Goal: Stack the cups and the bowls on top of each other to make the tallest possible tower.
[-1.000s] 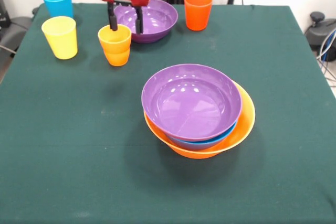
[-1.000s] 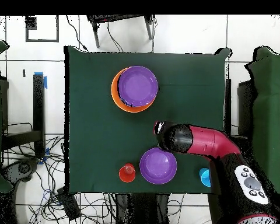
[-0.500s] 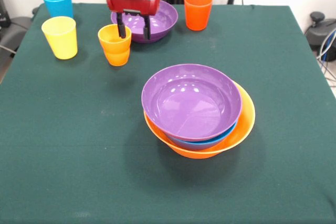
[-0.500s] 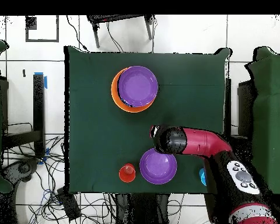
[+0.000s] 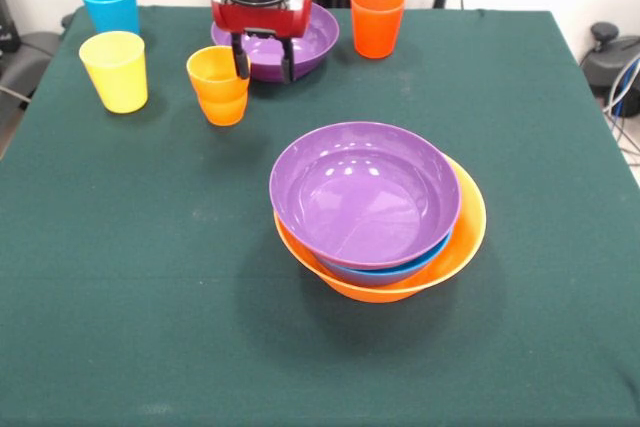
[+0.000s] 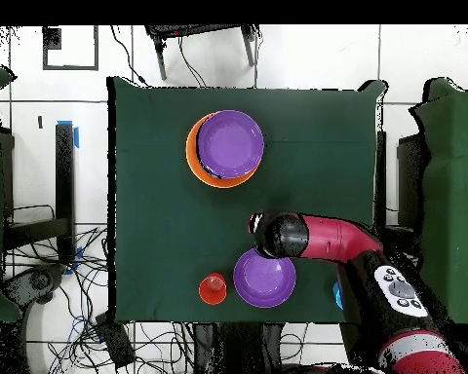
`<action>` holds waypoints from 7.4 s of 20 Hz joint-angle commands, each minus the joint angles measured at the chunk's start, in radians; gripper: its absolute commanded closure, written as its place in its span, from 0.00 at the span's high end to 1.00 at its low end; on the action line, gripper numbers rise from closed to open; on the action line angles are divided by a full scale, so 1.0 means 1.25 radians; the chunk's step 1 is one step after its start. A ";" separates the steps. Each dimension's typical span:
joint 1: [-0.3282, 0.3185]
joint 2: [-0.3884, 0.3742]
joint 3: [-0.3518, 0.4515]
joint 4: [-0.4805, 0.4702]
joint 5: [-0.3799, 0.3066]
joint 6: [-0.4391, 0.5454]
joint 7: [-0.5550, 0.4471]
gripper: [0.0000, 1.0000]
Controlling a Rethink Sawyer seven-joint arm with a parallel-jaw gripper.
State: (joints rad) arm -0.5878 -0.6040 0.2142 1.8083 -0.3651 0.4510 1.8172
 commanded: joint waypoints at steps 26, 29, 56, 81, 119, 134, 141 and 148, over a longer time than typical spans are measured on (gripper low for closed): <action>-0.068 -0.007 0.116 -0.016 -0.049 0.015 -0.067 1.00; -0.066 -0.009 0.111 -0.008 -0.051 0.015 -0.062 1.00; -0.108 0.064 0.076 0.051 -0.099 -0.067 -0.043 1.00; -0.070 -0.143 0.109 0.144 -0.010 0.078 -0.013 1.00; -0.132 0.022 0.121 0.015 -0.071 0.043 -0.081 1.00; -0.137 -0.091 0.139 0.090 -0.049 0.081 -0.060 1.00; -0.150 -0.130 0.145 0.142 -0.054 0.068 -0.052 1.00; -0.140 -0.125 0.148 0.097 -0.045 0.109 -0.061 1.00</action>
State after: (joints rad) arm -0.7757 -0.7642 0.3245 1.9285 -0.4112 0.4903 1.8172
